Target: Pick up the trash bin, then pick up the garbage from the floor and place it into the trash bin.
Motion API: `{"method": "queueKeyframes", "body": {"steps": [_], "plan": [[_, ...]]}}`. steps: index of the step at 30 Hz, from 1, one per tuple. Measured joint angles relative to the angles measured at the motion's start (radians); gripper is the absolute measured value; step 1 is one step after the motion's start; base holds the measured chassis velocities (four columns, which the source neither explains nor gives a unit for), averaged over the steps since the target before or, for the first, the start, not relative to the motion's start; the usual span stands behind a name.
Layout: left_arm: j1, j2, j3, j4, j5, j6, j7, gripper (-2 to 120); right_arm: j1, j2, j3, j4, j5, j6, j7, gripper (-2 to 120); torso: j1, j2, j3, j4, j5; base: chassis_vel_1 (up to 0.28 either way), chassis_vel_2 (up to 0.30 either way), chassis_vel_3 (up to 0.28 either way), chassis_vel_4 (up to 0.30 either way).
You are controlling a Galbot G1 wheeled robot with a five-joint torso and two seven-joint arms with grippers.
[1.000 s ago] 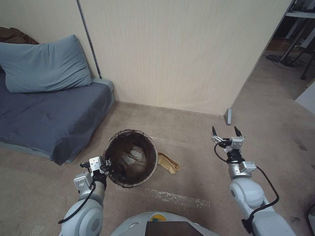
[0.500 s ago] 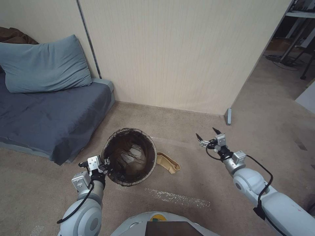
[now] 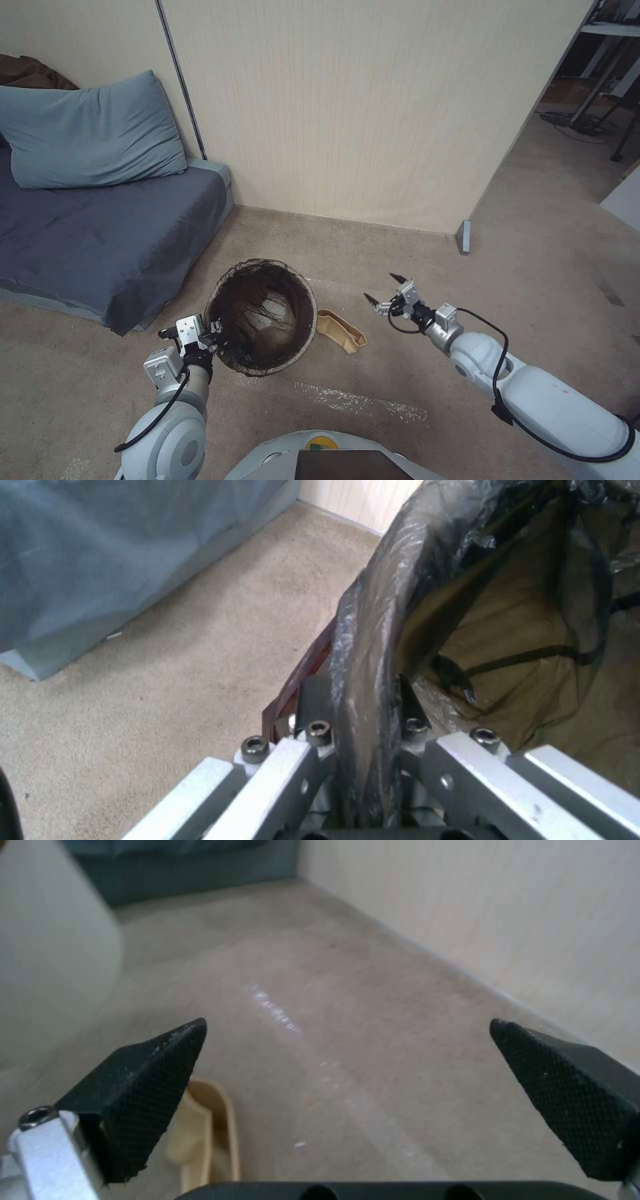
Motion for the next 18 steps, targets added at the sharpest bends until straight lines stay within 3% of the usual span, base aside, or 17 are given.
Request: {"method": "queueKeyframes", "body": {"steps": [11,18], "plan": [[-0.008,-0.006,-0.003,-0.001,-0.006,0.0,-0.002,0,0.138,-0.04,-0.201,-0.048,0.001,-0.033,-0.113,100,0.0,0.0,0.0,0.0,0.0,0.0,0.0,0.0,0.0],[-0.018,-0.009,-0.004,-0.003,-0.011,0.0,-0.005,0,0.207,-0.026,-0.311,-0.1,0.001,-0.043,-0.155,100,0.0,0.0,0.0,-0.0001,0.0002,0.0,0.0,0.0,0.0]]}}
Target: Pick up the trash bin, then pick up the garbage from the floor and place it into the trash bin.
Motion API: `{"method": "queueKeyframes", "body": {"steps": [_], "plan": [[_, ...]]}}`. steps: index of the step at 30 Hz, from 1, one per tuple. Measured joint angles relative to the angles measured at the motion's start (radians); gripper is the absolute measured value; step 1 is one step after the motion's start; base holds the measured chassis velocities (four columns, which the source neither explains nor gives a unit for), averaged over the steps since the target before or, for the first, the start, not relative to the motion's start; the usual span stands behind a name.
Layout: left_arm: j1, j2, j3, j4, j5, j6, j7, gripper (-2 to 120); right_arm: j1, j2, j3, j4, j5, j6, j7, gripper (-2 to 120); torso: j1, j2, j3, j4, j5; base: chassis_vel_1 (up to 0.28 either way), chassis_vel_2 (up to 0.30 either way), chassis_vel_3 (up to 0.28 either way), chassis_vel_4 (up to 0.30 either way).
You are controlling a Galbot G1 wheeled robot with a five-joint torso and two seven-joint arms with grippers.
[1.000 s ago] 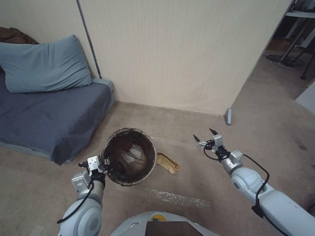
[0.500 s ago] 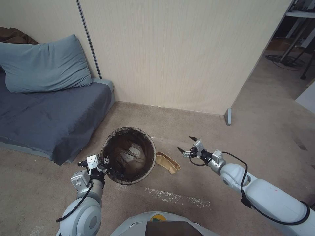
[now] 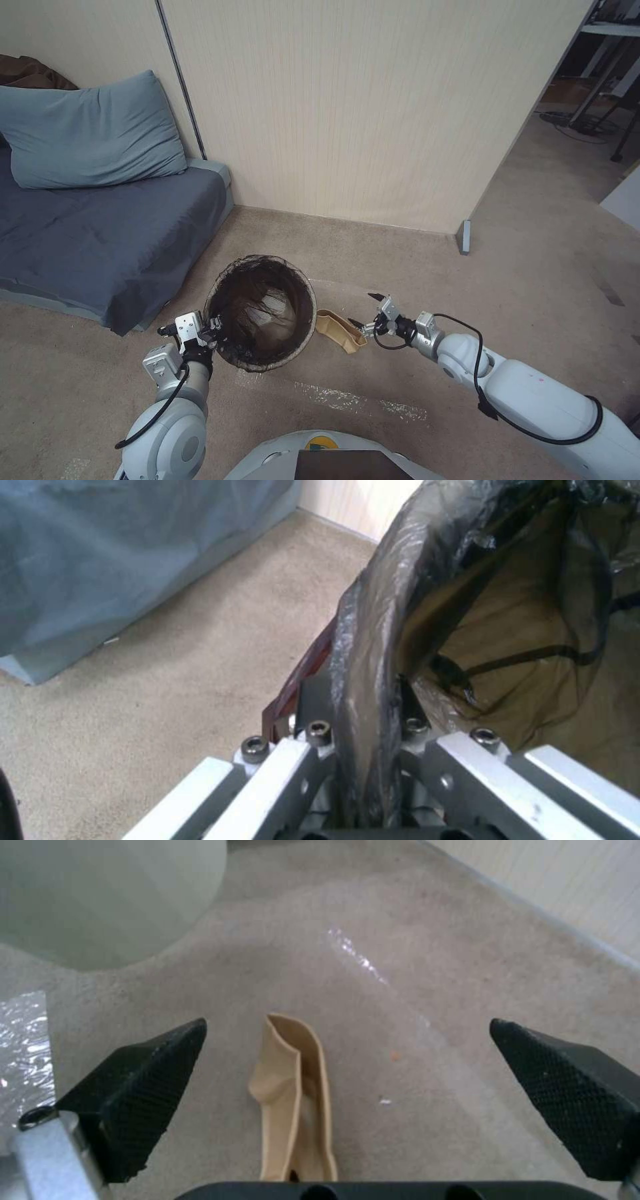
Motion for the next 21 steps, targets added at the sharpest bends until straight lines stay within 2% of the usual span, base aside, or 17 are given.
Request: {"method": "queueKeyframes", "body": {"steps": [5,21], "plan": [[-0.002,-0.003,-0.001,-0.005,-0.004,0.0,-0.001,0,0.022,0.058,-0.038,-0.087,-0.009,0.001,-0.015,100,0.0,0.0,0.0,0.0,-0.0001,0.0,0.0,0.0,0.0],[-0.001,-0.002,-0.005,-0.011,-0.013,-0.002,-0.003,0,0.076,0.175,-0.07,-0.28,-0.012,0.034,-0.072,100,0.0,0.0,0.0,0.0001,-0.0002,0.0,0.0,0.0,0.0]]}}
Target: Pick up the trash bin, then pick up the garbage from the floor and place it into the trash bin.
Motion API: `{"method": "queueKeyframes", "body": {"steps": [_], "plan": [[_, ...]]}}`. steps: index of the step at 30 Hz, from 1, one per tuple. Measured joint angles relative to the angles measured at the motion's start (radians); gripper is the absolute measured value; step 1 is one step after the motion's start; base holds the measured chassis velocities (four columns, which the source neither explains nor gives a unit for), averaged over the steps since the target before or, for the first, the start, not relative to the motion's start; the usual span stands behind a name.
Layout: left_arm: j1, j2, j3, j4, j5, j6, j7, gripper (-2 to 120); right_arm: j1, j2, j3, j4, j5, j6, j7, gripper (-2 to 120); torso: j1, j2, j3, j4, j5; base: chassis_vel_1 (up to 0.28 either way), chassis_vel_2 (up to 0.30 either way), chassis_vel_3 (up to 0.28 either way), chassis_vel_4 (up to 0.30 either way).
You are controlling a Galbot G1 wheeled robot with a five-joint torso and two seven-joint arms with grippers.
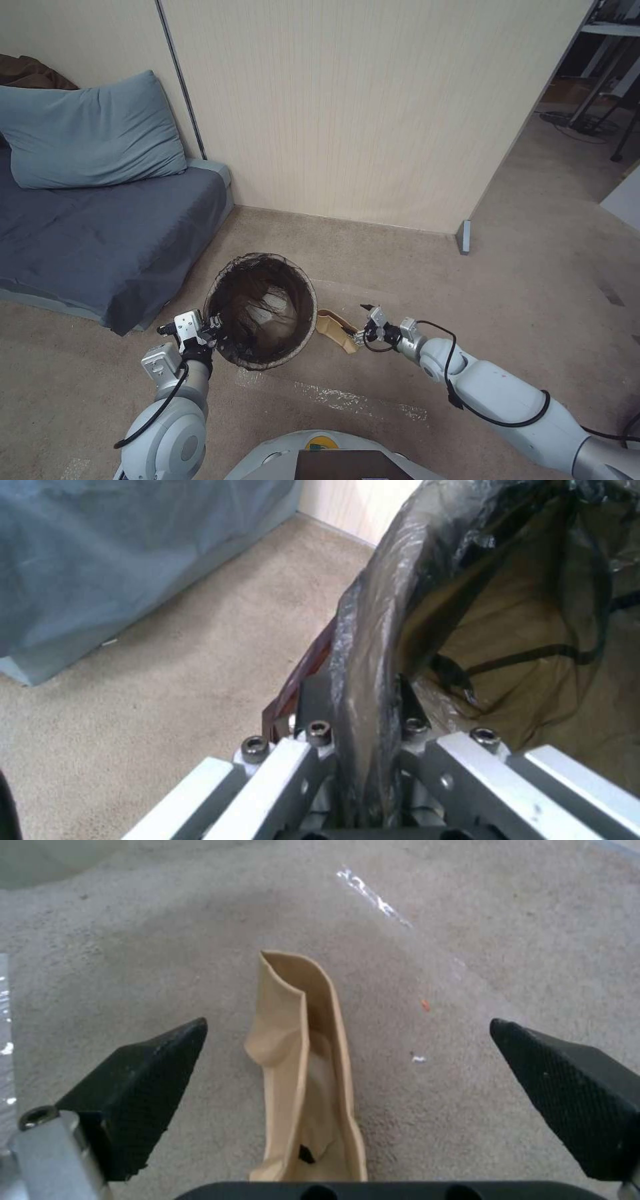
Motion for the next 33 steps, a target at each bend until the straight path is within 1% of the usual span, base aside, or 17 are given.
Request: {"method": "queueKeyframes", "body": {"steps": [6,11,18,33], "plan": [[0.005,0.002,-0.002,-0.004,-0.001,-0.003,-0.001,0,0.009,0.026,-0.006,-0.041,-0.005,0.0,-0.002,100,0.0,0.0,0.0,0.0,0.0,0.0,0.0,0.0,0.0],[0.009,-0.002,0.001,-0.011,-0.001,-0.004,-0.002,0,0.021,0.073,-0.008,-0.121,-0.023,0.004,-0.009,100,0.0,0.0,0.0,0.0,0.0001,0.0,0.0,0.0,0.0],[0.014,-0.001,0.0,-0.015,-0.001,-0.005,-0.003,0,0.022,0.114,0.001,-0.199,-0.043,0.011,-0.016,100,0.0,0.0,0.0,0.0,0.0002,0.0,0.0,0.0,0.0],[0.016,-0.004,0.002,-0.021,0.002,-0.007,-0.004,0,0.039,0.175,0.004,-0.302,-0.075,0.02,-0.025,100,0.0,0.0,0.0,0.0,0.0,0.0,0.0,0.0,0.0]]}}
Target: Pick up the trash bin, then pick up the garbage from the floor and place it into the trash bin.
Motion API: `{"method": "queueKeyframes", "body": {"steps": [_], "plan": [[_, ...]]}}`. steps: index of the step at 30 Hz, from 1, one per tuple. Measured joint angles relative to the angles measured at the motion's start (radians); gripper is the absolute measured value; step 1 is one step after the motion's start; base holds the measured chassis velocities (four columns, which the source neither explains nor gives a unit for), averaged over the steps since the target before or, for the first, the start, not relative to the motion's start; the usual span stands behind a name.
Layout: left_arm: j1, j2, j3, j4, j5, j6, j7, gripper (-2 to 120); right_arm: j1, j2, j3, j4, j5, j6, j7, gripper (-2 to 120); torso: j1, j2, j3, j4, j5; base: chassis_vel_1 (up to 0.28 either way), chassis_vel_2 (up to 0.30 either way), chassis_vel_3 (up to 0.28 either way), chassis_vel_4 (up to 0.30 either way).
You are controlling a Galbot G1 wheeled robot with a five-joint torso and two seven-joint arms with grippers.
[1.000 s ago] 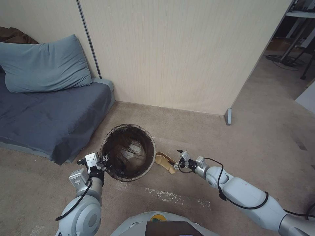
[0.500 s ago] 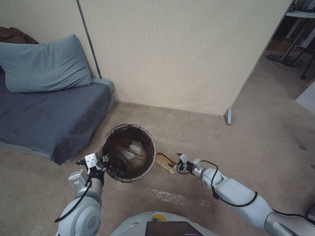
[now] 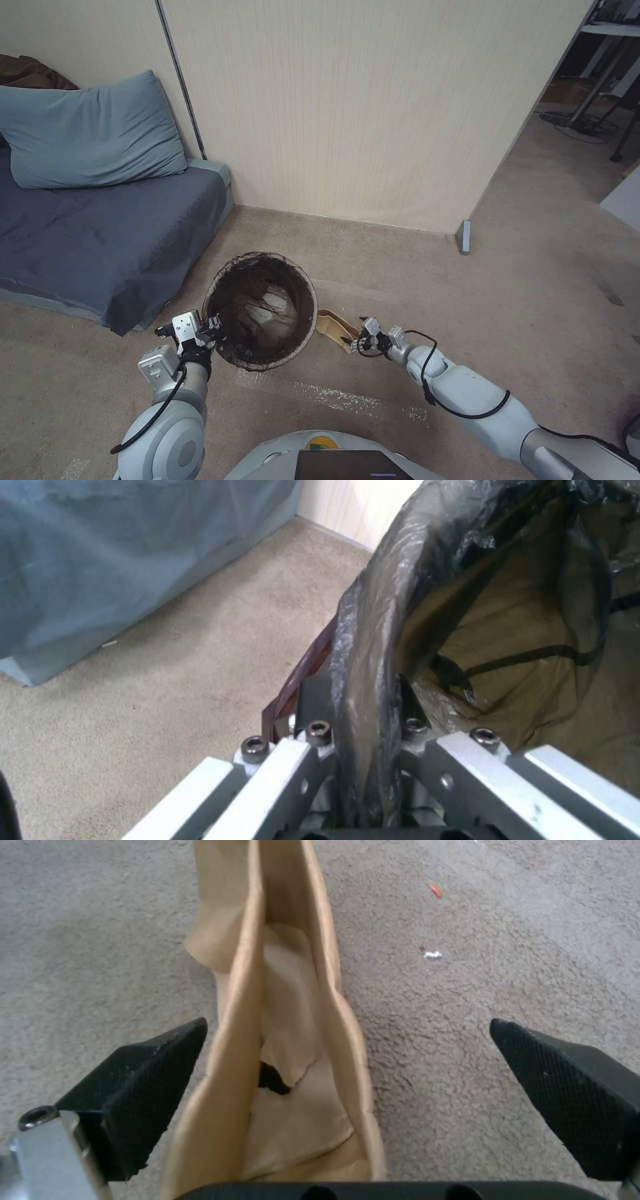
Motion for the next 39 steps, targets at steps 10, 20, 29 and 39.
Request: {"method": "queueKeyframes", "body": {"steps": [10,20,29,39], "plan": [[-0.005,0.002,0.0,0.0,-0.001,0.0,-0.001,0,0.016,0.035,-0.004,-0.041,-0.013,0.004,-0.002,92,0.0,0.0,0.0,0.0,-0.0001,0.0,0.0,0.0,0.0],[-0.012,0.007,-0.001,0.0,-0.007,0.0,-0.003,0,0.019,0.082,-0.008,-0.07,-0.027,0.011,-0.002,74,0.0,0.0,0.0,-0.0005,-0.0007,0.0,0.0,0.0,0.0],[-0.019,0.01,-0.001,0.004,-0.011,0.0,-0.006,0,0.019,0.091,-0.009,-0.067,-0.03,0.014,0.004,45,0.0,0.0,0.0,0.0003,0.0001,0.0,0.0,0.0,0.0],[-0.037,0.017,0.004,0.011,-0.02,0.002,-0.012,0,0.028,0.063,-0.007,-0.044,-0.025,0.014,0.027,6,0.0,0.0,0.0,0.0001,0.0004,0.0,0.0,0.0,0.0]]}}
